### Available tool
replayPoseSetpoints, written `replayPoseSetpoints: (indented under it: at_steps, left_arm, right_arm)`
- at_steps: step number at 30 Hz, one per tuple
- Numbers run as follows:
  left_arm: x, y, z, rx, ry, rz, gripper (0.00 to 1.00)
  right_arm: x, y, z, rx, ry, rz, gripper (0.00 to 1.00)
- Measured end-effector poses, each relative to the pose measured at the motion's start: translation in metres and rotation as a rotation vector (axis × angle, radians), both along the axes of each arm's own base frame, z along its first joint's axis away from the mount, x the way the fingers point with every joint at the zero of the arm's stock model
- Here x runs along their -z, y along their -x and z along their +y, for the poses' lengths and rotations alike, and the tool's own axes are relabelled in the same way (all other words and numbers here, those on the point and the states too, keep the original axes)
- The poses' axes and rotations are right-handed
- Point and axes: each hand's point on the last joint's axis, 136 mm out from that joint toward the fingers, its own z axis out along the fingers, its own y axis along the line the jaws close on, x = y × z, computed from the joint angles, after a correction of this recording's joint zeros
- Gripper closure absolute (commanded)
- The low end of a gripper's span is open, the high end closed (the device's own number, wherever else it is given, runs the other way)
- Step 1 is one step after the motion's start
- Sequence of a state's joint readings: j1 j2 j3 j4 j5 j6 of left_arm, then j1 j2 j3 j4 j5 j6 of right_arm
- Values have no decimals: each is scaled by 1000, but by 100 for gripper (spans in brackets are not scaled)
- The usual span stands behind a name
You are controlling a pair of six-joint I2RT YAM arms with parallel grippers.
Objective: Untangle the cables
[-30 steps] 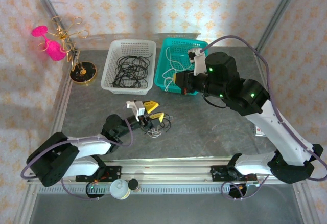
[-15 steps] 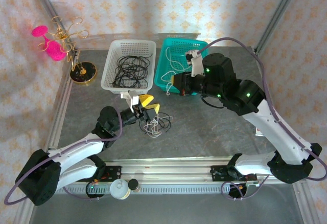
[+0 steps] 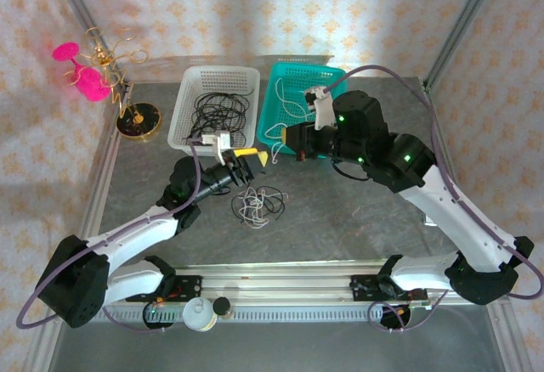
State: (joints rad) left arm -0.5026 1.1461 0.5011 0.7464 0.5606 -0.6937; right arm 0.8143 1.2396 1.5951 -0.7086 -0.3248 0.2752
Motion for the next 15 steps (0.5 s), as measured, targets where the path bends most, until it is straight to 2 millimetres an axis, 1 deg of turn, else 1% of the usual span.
replayPoseSetpoints:
  at_steps: [8, 11, 15]
  left_arm:
    - [10, -15, -8, 3, 42, 108, 35]
    - [17, -22, -13, 6, 45, 145, 39]
    - [23, -32, -18, 10, 56, 175, 49]
  right_arm:
    - [-1, 0, 2, -10, -10, -3, 100]
    - [1, 1, 3, -15, -11, -1, 100]
    - [1, 1, 3, -15, -12, -1, 100]
